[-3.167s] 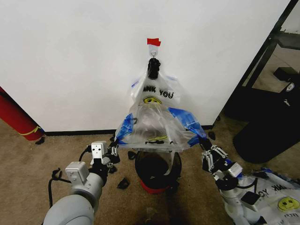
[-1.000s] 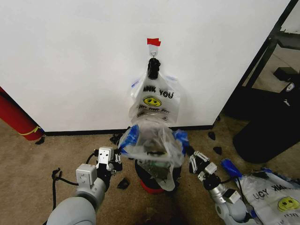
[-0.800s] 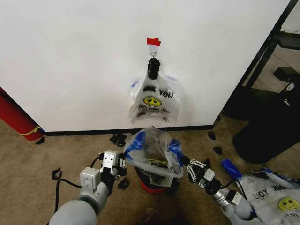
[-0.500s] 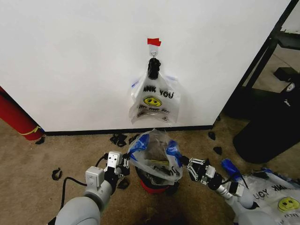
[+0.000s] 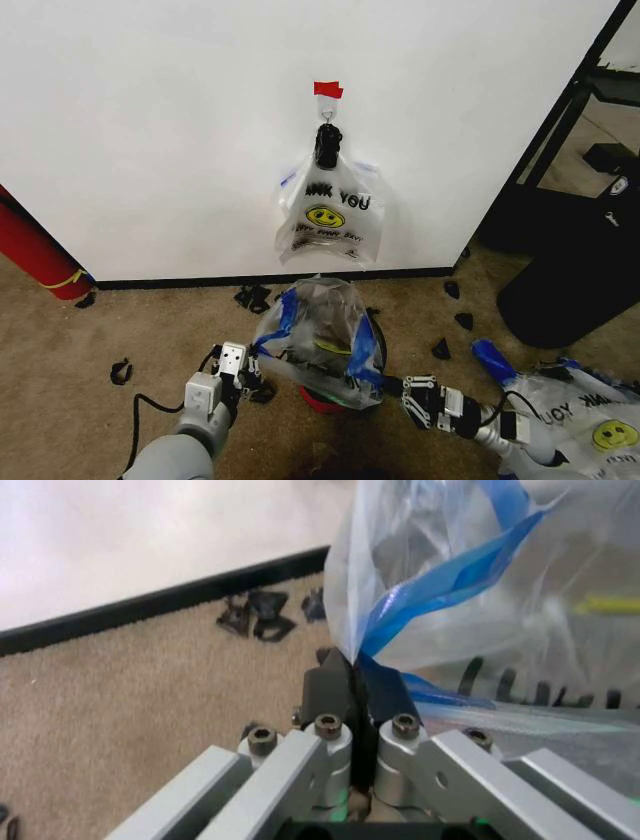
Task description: Pick up the garbage bag from the wall and place it over the trash bin.
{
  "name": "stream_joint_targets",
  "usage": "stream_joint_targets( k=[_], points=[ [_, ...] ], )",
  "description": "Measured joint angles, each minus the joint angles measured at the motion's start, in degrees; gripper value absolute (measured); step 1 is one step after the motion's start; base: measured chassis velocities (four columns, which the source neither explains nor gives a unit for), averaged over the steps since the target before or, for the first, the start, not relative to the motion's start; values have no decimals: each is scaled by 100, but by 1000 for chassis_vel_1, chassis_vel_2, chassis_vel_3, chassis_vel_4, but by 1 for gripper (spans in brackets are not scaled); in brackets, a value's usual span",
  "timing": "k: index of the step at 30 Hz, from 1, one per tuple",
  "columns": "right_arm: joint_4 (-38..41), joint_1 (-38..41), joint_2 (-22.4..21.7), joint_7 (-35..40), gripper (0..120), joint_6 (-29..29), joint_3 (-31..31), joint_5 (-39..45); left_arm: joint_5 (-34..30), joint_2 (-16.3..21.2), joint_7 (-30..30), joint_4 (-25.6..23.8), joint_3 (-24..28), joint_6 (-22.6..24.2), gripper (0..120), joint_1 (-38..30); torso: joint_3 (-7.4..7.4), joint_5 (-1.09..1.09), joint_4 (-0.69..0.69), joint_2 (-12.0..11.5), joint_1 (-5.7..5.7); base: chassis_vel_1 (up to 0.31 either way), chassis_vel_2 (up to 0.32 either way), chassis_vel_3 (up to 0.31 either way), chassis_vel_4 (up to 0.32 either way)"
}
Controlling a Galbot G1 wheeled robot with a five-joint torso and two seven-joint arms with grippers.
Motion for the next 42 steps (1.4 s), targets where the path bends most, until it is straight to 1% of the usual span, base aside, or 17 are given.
stream_joint_targets(
  k=[5,8,11,13,17,19,22,24,28,30,32,33,37,42],
  points=[
    [-189,-94,-12,-273,0,-2,0,7,107,-76,98,105,93,2,0,197,0,0,1,0,0,0,0,0,0],
    [-470,-155,-5,-491,0,-5,0,24,258,-206,182,269,164,-4,0,335,0,0,1,0,0,0,0,0,0],
    [-669,-152,-19,-532,0,0,-11,83,340,-262,232,352,168,-37,0,378,0,0,1,0,0,0,0,0,0],
    [-956,-85,-23,-538,0,48,-27,237,430,-320,286,449,163,-122,0,374,0,0,1,0,0,0,0,0,0],
    [-1465,39,-20,-410,0,129,-104,800,502,-390,364,567,180,-185,0,323,0,0,1,0,0,0,0,0,0],
    [-1567,63,-16,-335,0,151,-133,948,506,-400,381,575,193,-187,0,317,0,0,0,0,0,0,0,0,0],
    [-1864,125,31,73,0,218,-276,1709,512,-390,448,590,284,-186,0,226,0,1,1,0,0,0,0,0,0],
    [-1934,122,106,219,0,199,-341,2051,523,-332,523,609,342,-162,0,157,0,0,0,0,0,0,0,0,0],
    [-2062,123,189,215,0,192,-409,2084,542,-283,572,668,399,-92,0,96,0,0,1,0,0,0,0,0,0],
    [-2219,137,248,60,0,195,-447,1999,582,-253,588,735,467,-34,0,47,0,0,1,0,0,0,0,0,0],
    [-2413,144,279,-273,0,161,-451,1859,630,-218,595,771,553,30,0,23,0,0,0,0,0,0,0,0,0],
    [-2413,144,279,-273,0,161,-451,1859,630,-218,595,771,553,30,0,23,0,0,0,0,0,0,0,0,0],
    [-2733,172,261,-756,0,54,-366,1653,653,-173,610,827,622,64,0,-16,0,0,0,0,0,0,0,0,0],
    [-3076,300,258,-805,0,62,-322,1594,648,-165,637,921,640,49,0,-119,0,0,1,0,0,0,0,0,0]
  ],
)
